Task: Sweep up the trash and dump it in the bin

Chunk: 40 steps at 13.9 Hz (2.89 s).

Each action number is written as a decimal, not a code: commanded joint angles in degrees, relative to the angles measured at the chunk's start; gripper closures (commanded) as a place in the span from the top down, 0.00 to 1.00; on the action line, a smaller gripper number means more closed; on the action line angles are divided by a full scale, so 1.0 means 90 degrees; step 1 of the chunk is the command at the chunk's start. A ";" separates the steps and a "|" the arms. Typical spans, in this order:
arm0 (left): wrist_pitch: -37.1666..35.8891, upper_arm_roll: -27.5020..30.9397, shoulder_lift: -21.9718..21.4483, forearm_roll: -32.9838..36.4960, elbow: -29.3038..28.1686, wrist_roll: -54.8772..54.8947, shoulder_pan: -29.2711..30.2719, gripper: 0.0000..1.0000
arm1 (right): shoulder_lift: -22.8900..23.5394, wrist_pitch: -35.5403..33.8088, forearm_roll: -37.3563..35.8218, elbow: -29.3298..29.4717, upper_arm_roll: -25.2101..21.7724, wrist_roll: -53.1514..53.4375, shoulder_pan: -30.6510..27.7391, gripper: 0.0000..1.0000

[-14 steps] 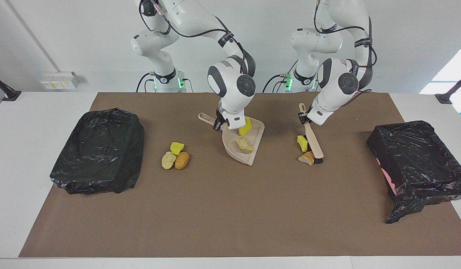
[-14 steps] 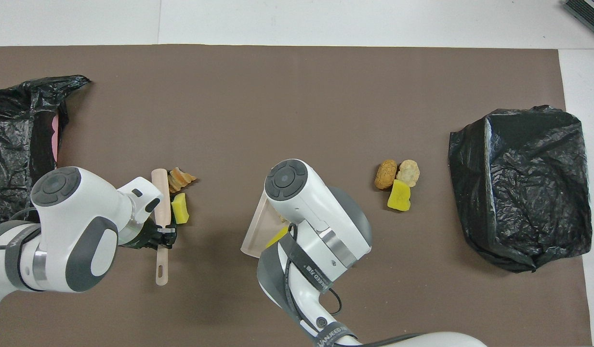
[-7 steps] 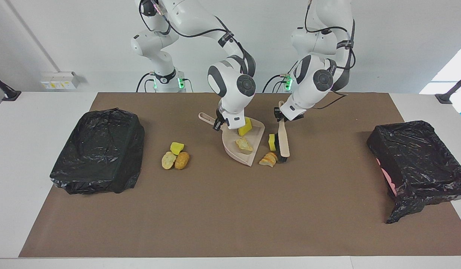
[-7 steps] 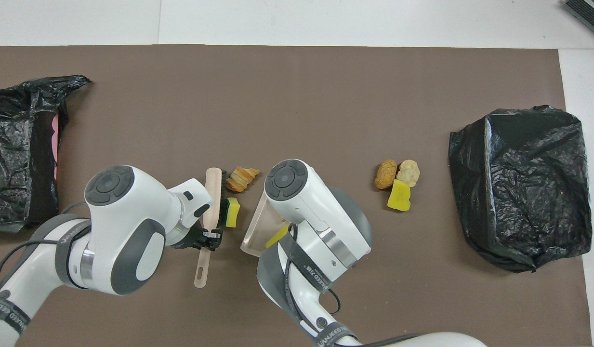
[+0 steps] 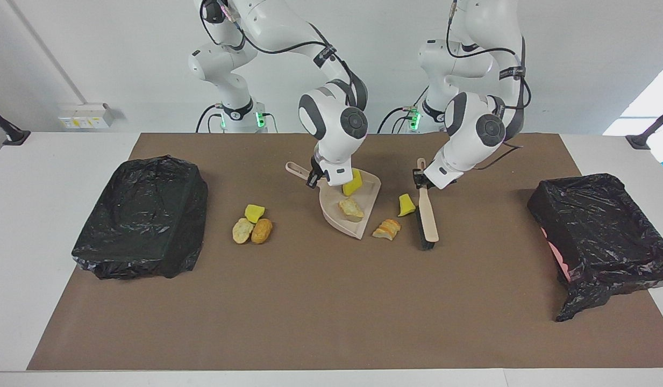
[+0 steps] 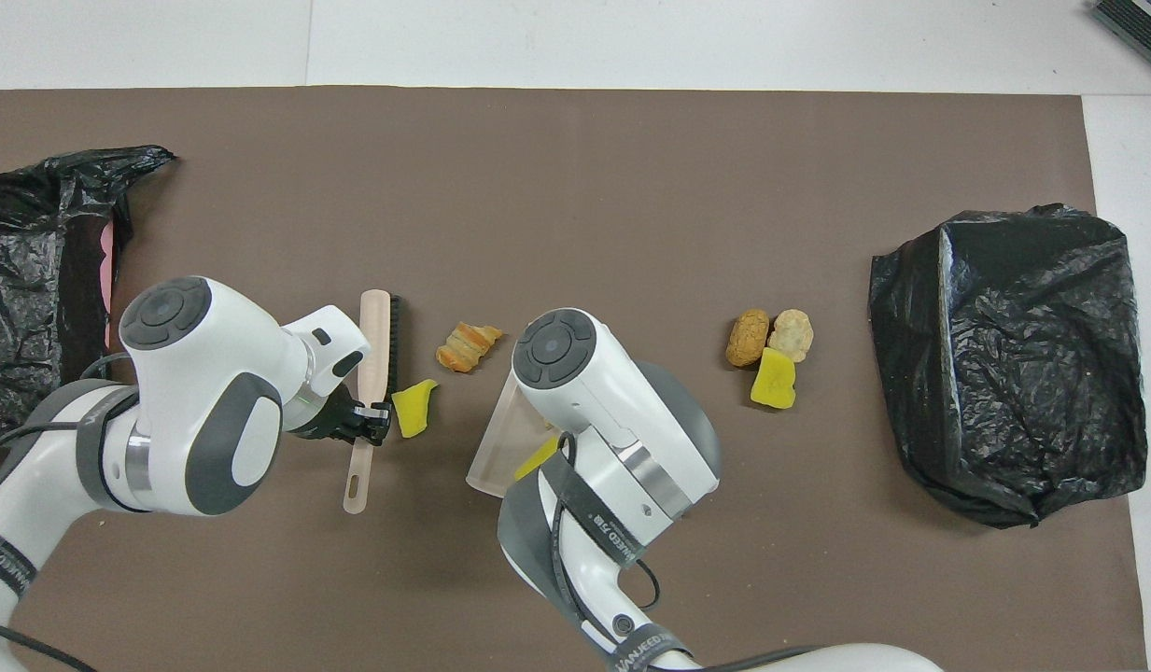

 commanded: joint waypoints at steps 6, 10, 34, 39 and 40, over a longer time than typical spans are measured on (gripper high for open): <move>-0.0445 -0.0064 0.0016 -0.0073 0.0054 0.0001 -0.1450 0.00 | -0.0182 0.0101 0.0098 -0.0187 0.0034 0.0213 -0.0026 0.00; -0.1131 -0.0103 -0.0257 -0.0785 0.0152 -0.0048 -0.1452 0.00 | -0.0182 0.0101 0.0098 -0.0187 0.0034 0.0223 -0.0027 0.00; -0.0271 0.0034 -0.0962 -0.1041 -0.1059 -0.1230 -0.1943 0.00 | -0.0162 0.0306 0.0088 -0.0216 0.0034 -0.0900 -0.0144 0.00; -0.0593 0.0034 -0.0708 -0.0582 -0.0757 -0.1122 -0.0886 0.00 | -0.0162 0.0209 0.0088 -0.0197 0.0034 -0.0657 -0.0144 0.00; -0.0652 0.0034 -0.0688 -0.0582 -0.0727 -0.1190 -0.0827 0.00 | -0.0191 0.0208 0.0088 -0.0197 0.0034 -0.0443 -0.0144 0.00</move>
